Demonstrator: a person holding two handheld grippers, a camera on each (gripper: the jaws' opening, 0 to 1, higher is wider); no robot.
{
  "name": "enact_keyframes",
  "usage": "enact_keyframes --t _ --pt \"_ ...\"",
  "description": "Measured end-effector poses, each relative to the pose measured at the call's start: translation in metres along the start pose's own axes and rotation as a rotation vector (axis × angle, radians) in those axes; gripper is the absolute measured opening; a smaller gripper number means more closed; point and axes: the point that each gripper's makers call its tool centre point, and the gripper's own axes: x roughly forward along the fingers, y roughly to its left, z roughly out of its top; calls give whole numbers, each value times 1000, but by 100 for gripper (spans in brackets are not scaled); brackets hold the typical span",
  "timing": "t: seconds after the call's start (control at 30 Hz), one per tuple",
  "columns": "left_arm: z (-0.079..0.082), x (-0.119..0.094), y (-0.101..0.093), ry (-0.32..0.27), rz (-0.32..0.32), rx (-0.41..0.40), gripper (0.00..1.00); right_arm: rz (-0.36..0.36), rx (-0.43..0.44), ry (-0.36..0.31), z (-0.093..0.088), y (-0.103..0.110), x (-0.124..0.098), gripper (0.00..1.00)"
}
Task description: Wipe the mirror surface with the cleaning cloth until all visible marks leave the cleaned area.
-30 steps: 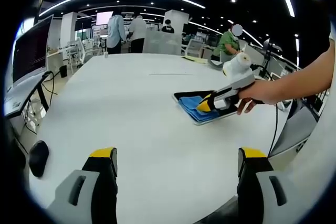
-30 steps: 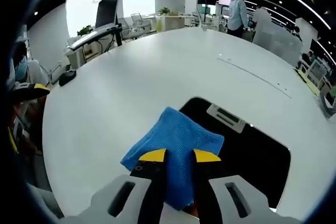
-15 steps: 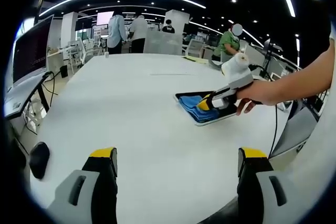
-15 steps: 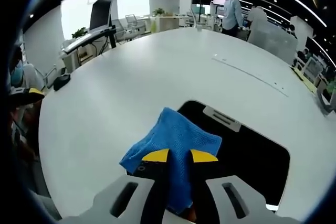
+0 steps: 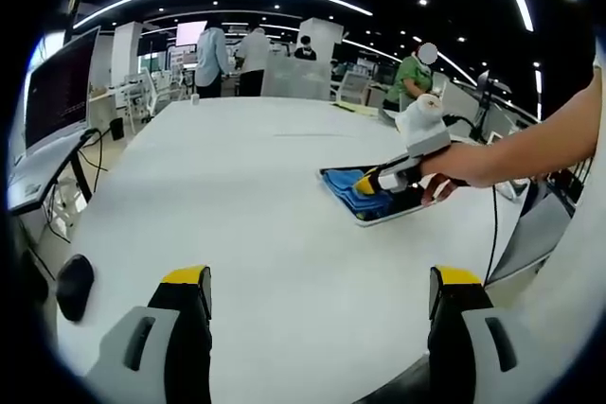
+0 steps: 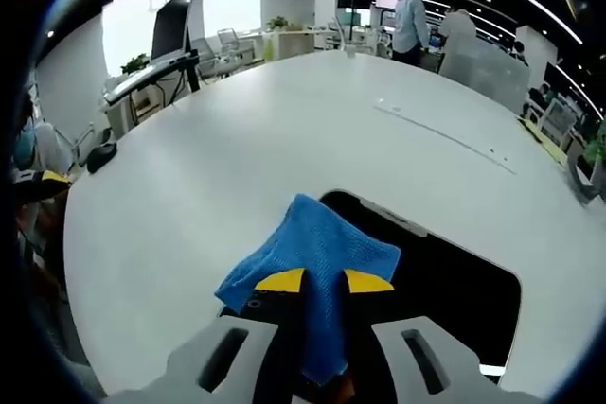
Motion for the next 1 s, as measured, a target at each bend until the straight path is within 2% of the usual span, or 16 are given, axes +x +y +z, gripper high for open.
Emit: enact_keyframes --t 0.3,1.0 --pt "-4 -4 5 1 3 -3 96 -3 4 2 4 -8 9 11" --pt "-5 -11 11 -1 18 -15 96 -16 6 14 13 -13 14 12"
